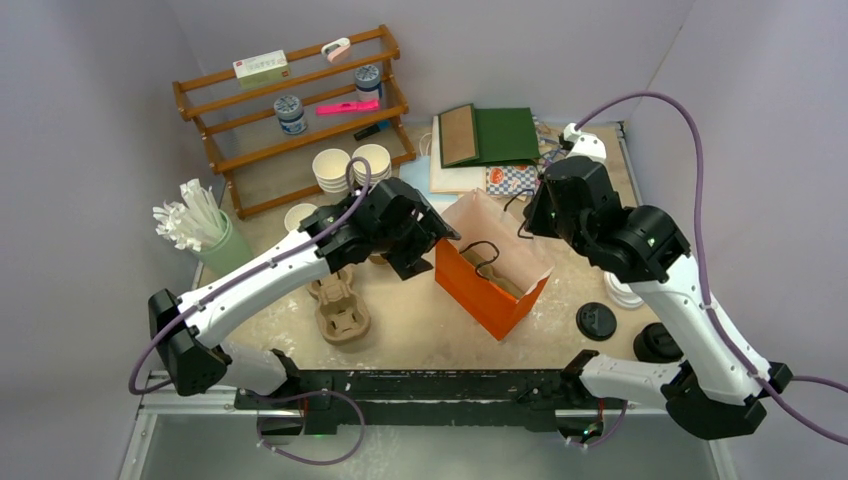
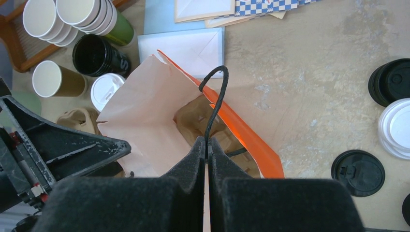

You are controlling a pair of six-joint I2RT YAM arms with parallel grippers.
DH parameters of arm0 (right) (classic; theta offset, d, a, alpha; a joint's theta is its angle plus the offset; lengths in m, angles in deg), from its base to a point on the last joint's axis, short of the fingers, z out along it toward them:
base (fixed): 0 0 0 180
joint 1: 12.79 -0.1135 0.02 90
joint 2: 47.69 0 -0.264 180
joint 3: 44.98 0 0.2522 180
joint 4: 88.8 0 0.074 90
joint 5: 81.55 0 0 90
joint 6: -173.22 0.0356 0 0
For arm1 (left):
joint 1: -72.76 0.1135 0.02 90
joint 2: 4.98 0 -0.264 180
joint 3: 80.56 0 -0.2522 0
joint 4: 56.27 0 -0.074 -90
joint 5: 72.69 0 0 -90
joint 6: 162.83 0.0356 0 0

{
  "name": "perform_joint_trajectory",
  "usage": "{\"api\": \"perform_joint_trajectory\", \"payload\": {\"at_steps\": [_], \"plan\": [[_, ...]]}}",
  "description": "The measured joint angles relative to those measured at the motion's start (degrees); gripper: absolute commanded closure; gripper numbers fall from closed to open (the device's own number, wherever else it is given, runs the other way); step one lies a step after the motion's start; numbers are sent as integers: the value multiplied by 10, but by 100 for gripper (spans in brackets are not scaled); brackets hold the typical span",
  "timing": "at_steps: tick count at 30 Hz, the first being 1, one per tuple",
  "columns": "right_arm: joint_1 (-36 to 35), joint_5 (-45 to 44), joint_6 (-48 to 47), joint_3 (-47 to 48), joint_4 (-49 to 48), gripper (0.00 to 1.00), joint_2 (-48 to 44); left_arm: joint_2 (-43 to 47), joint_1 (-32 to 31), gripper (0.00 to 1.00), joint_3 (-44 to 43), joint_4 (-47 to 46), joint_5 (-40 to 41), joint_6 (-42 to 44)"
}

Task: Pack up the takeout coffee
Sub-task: Adjust the takeout bag at the center of the board.

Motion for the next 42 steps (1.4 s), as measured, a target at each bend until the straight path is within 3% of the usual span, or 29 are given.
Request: {"api": "perform_joint_trajectory", "payload": {"at_steps": [4, 15, 16, 27, 33, 42], "plan": [[0, 0, 0, 0, 0, 100, -2, -17, -3, 31, -18, -3, 11, -8], [0, 17, -17, 0, -3, 100, -11, -49, -3, 98, -64, 13, 52, 11], [0, 23, -23, 0, -6, 100, -14, -49, -3, 100, -70, 17, 60, 19], [0, 125, -99, 2, -53, 100, -89, -32, -3, 100, -106, 5, 101, 183], [0, 185, -112, -27, -75, 100, -149, 19, -3, 100, -82, -37, 98, 288], [0, 252, -115, -85, -83, 100, -186, -12, -3, 100, -133, -38, 59, 415]]}}
